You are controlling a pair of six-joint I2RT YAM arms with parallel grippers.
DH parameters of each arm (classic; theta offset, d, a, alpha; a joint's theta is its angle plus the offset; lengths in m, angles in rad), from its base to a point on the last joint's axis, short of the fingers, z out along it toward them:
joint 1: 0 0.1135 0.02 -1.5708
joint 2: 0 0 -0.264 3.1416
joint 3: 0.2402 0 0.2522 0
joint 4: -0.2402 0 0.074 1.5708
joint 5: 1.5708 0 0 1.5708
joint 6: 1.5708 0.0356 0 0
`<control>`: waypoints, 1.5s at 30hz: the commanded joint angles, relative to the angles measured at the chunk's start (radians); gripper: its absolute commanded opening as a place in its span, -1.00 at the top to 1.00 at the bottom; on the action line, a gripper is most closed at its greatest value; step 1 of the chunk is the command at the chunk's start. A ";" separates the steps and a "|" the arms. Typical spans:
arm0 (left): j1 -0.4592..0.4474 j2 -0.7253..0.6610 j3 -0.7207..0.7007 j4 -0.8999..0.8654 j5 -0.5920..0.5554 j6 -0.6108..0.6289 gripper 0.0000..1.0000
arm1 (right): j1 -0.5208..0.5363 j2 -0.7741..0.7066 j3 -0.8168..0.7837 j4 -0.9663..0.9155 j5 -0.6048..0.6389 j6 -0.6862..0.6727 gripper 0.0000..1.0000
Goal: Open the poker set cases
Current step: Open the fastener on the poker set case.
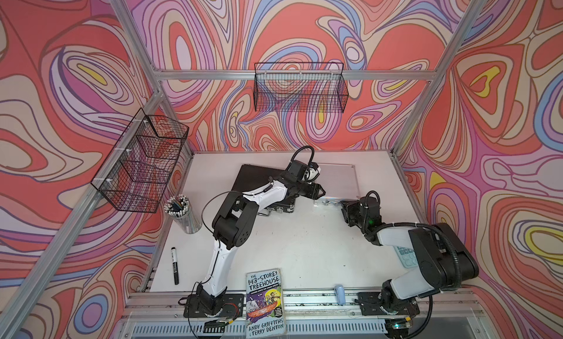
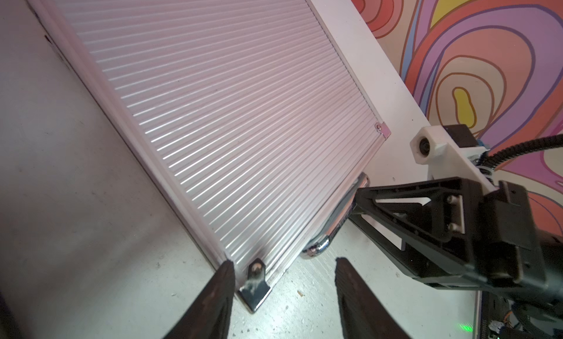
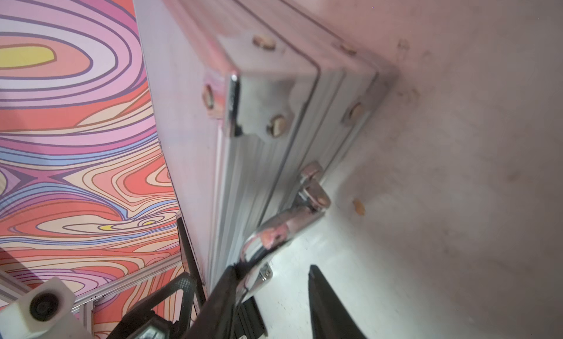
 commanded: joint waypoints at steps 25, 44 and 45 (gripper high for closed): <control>-0.114 -0.038 0.044 -0.273 -0.042 0.402 -0.18 | -0.124 -0.096 0.112 -0.440 -0.053 -0.657 0.14; -0.114 -0.063 0.018 -0.221 -0.088 0.350 -0.18 | -0.119 0.135 0.085 -0.037 -0.221 -0.678 0.19; -0.114 -0.060 0.021 -0.218 -0.083 0.349 -0.18 | -0.119 0.140 0.083 -0.022 -0.230 -0.662 0.27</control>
